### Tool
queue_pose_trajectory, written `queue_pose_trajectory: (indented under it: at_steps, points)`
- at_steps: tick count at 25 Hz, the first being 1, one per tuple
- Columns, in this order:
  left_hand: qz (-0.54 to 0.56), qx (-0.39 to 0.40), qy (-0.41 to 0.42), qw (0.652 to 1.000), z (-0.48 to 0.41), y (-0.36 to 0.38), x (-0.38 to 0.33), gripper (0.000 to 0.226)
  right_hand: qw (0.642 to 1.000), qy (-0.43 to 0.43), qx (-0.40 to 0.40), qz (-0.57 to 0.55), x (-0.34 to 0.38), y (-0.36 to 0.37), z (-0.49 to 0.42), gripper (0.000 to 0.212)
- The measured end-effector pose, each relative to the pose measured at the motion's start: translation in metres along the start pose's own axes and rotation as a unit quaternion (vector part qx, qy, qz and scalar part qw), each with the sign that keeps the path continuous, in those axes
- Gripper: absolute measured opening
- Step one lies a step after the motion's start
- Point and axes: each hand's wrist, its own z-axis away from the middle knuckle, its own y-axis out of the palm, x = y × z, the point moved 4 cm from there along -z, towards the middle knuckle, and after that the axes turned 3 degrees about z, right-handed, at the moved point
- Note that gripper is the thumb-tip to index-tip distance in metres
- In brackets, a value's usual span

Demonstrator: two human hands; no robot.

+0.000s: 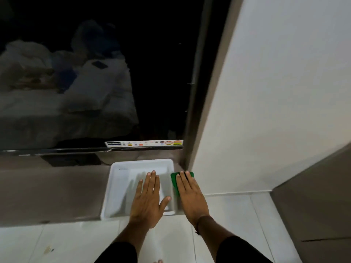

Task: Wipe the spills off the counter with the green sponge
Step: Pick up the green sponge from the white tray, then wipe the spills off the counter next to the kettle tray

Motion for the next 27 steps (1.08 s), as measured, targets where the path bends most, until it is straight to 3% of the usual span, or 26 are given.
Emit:
queue_pose_trajectory:
  at_steps: [7,11,18,27]
  points:
    - [-0.046,0.014,0.155,0.987,-0.003,0.038,-0.228,0.099,0.981,0.179,-0.058,0.044,-0.193,-0.060,0.146,0.090]
    - [-0.058,0.036,0.258,0.964,0.000,0.082,-0.388,0.105,0.950,0.286,-0.101,0.071,-0.310,-0.088,0.251,0.086]
    - [-0.058,0.060,0.464,0.882,0.018,0.133,-0.627,0.095,0.878,0.450,-0.130,0.095,-0.464,-0.138,0.414,0.087]
    - [-0.067,0.067,0.619,0.780,0.001,0.183,-0.892,0.086,0.761,0.628,-0.130,0.099,-0.631,-0.195,0.556,0.105]
